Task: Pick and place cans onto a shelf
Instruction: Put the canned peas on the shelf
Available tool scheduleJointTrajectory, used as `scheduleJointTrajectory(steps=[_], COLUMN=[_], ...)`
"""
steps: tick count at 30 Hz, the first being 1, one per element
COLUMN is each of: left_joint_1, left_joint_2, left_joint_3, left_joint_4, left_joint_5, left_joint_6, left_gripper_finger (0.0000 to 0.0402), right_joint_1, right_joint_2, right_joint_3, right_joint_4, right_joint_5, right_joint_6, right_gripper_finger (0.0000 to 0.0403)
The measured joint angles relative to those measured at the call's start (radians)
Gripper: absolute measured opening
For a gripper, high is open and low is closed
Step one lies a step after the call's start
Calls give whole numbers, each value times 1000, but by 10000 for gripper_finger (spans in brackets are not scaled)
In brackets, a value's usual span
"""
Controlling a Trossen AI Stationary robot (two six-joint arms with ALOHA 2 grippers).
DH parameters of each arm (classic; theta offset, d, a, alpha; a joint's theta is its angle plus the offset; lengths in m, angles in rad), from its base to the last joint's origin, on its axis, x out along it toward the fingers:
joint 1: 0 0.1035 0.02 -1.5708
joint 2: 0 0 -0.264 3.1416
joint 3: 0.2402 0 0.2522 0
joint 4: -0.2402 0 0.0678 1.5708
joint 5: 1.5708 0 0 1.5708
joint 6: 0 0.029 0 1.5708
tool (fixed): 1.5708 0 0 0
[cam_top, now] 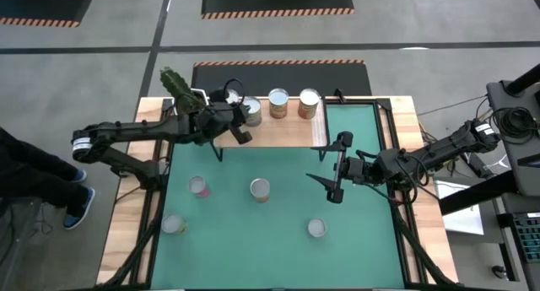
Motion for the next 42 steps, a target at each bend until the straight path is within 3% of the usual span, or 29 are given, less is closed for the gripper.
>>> scheduleJointTrajectory(steps=[7, 16, 20, 26, 31, 38, 42], left_joint_1=[-78, -425, -551, -624, -622, -624, -623], left_joint_2=[-55, -180, -202, -243, -327, -517, -610], left_joint_3=[0, -14, -67, -199, -306, -401, -452], left_joint_4=[6, -18, -24, -18, 104, 215, 254], left_joint_5=[0, 0, -88, -179, -290, -290, -290], left_joint_6=[-54, -138, -143, -134, -24, 33, 40], left_gripper_finger=[0, 0, 0, 0, 0, 0, 0], right_joint_1=[0, -2, -2, -34, -89, -178, -228], right_joint_2=[0, -1, 7, 86, 230, 432, 534], right_joint_3=[0, 0, 3, 124, 256, 504, 646], right_joint_4=[-20, -49, -60, -258, -361, -526, -628], right_joint_5=[18, 86, 86, 95, 96, 95, 94], right_joint_6=[14, 101, 148, 263, 301, 296, 291], right_gripper_finger=[314, 296, 275, 202, 125, 23, 10])
